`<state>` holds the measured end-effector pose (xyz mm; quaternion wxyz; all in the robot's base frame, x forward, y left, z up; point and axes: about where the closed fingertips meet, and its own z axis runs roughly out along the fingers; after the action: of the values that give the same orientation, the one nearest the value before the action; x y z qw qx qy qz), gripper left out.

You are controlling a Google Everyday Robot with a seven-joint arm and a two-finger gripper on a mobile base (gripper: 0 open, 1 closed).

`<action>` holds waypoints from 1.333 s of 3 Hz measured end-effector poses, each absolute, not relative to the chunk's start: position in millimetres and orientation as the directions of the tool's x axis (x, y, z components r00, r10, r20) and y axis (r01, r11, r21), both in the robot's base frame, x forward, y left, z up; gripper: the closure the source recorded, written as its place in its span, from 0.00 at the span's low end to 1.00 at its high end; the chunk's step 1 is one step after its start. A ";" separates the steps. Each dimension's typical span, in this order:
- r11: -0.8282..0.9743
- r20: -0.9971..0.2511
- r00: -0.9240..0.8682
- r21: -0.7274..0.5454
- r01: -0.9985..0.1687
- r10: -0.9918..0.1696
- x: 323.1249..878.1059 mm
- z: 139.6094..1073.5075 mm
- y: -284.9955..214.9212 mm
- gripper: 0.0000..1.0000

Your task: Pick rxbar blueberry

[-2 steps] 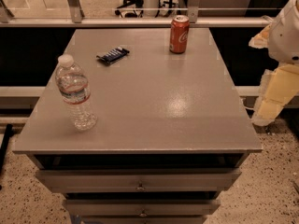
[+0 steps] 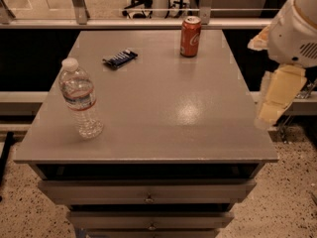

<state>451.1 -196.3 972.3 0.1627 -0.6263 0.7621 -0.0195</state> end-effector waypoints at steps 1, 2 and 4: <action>0.094 -0.258 -0.036 -0.217 -0.972 -0.965 487.3 950.4 -140.6 0.00; -0.060 -0.315 0.127 -0.215 -0.975 -0.940 535.6 924.9 -59.8 0.00; -0.058 -0.349 0.154 -0.270 -0.961 -0.924 554.8 934.7 -55.3 0.00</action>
Offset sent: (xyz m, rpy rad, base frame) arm 0.1315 0.2156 -0.0666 0.1594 -0.0002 0.4820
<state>554.8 -55.3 934.7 0.2228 -0.7261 0.6492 0.0411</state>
